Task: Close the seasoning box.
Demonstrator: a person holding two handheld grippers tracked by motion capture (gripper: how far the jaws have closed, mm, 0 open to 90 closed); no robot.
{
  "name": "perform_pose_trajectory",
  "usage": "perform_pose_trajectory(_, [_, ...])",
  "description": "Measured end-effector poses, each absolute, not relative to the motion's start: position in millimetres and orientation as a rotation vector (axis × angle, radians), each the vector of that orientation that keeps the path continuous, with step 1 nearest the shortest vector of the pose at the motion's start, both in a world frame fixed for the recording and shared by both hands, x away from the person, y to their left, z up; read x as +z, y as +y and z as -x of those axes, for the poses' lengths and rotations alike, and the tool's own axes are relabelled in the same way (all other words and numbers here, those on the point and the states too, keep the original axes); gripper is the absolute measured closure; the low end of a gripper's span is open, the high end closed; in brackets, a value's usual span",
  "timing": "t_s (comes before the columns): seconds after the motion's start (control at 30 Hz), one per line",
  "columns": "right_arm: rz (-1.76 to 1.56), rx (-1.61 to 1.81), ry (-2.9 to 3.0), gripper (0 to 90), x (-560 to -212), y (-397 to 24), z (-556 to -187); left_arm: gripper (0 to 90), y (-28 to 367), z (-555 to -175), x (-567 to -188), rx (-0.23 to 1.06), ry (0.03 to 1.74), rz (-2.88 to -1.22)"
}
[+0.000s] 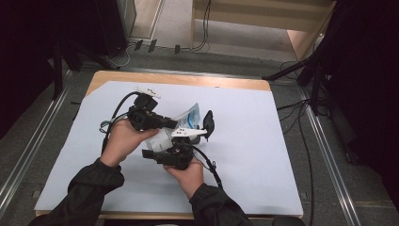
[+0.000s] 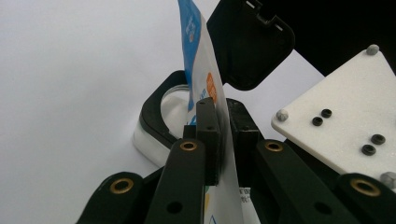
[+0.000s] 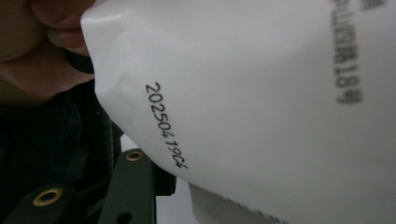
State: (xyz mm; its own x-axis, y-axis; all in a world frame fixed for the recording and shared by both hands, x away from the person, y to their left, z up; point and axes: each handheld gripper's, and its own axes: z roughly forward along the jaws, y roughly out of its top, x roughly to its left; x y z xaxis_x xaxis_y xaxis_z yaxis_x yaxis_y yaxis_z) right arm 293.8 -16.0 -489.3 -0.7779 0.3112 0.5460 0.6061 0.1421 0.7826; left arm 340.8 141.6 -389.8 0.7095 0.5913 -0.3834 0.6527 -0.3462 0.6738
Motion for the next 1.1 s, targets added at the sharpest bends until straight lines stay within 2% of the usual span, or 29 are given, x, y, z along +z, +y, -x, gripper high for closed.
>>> perform_pose_trajectory(0.4, [0.901, -1.679, -2.284, 56.4, -496.3, -13.0, -291.6, 82.7, 150.5, -342.9, -396.9, -0.157, 0.951, -2.055])
perform_pose_trajectory(1.1, [0.903, -1.660, -2.401, 55.7, -514.1, -7.6, -284.2, 81.0, 154.9, -353.7, -405.6, -0.150, 0.913, -2.067])
